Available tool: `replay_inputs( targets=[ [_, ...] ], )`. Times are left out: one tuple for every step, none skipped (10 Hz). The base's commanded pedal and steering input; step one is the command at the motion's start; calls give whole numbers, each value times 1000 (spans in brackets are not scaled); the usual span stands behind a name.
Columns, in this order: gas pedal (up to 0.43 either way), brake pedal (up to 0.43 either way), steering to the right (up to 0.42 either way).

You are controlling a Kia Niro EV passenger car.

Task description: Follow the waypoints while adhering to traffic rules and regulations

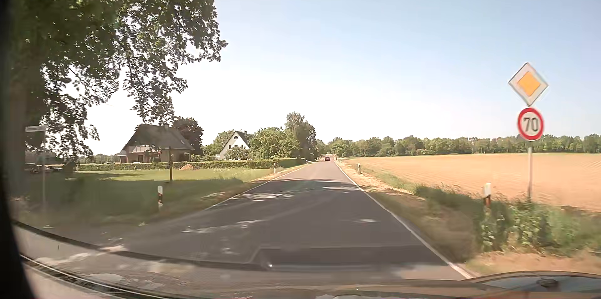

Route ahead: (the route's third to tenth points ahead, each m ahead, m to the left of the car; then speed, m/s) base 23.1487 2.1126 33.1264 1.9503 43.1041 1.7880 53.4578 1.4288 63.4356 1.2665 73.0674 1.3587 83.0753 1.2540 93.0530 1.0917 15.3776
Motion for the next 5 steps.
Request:
replay_inputs(
  targets=[
    [339, 0, 4],
    [339, 0, 3],
    [339, 0, 3],
    [339, 0, 3],
    [339, 0, 3]
  ],
)
